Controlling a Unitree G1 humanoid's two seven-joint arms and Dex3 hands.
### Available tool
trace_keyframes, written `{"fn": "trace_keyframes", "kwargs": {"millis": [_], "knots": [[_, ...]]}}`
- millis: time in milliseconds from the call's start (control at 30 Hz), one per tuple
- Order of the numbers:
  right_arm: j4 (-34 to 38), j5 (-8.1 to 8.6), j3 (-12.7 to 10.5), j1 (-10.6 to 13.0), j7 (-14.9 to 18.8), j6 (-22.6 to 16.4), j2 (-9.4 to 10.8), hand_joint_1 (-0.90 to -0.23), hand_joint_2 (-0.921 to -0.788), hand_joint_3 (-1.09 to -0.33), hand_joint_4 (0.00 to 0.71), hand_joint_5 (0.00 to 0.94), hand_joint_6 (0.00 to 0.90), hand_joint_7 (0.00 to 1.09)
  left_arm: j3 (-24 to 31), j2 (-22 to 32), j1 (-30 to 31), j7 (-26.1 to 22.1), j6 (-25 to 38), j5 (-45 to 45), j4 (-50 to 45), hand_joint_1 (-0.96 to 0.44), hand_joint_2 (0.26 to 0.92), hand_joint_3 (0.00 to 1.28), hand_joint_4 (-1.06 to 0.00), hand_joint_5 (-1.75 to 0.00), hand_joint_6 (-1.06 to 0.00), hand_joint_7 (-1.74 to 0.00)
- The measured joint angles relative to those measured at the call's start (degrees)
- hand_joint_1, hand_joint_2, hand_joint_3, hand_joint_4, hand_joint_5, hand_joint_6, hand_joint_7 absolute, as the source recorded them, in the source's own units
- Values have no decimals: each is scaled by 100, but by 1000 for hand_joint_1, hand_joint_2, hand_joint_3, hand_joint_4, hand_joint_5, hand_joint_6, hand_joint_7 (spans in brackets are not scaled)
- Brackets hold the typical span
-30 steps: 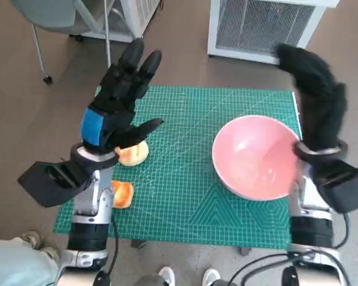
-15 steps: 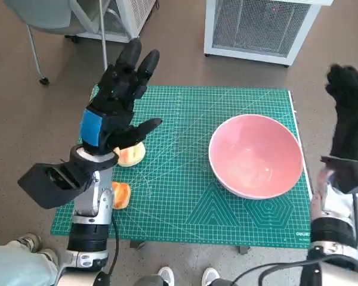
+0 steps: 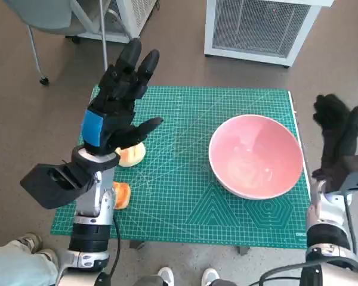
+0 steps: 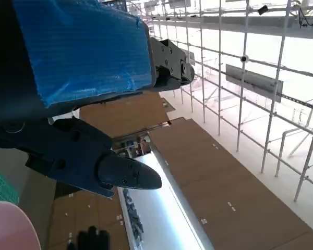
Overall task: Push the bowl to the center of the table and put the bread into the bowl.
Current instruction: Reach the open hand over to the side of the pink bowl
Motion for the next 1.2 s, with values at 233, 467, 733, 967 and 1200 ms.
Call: {"fn": "trace_keyframes", "kwargs": {"millis": [233, 467, 733, 967, 1200], "knots": [[124, 40, -24, 7, -1, 347, 331, -619, -921, -828, 250, 6, 29, 566, -2, 14, 25, 0, 3, -1, -11, -334, 921, 156, -239, -2, -247, -2], [189, 52, -42, 7, 19, 651, 717, -625, -921, -808, 253, 4, 54, 521, 12, 66, 50, -1, 29, -3, -30, -330, 921, 156, -224, 0, -249, -3], [193, 121, -39, -56, 206, 844, 1020, -637, -921, -798, 261, 6, 89, 441, 14, 95, 88, 21, 94, 1, -144, -325, 921, 157, -222, 0, -252, -4], [210, 117, -14, -263, 379, 962, 1175, -666, -921, -786, 274, 9, 105, 418, 25, 144, 114, 24, 147, 0, -190, -326, 921, 157, -223, -1, -255, -5], [234, 118, -12, -487, 551, 1083, 1309, -678, -921, -770, 288, 13, 121, 406, 29, 183, 146, 34, 228, 0, -239, -326, 921, 157, -224, -1, -262, -9]]}}
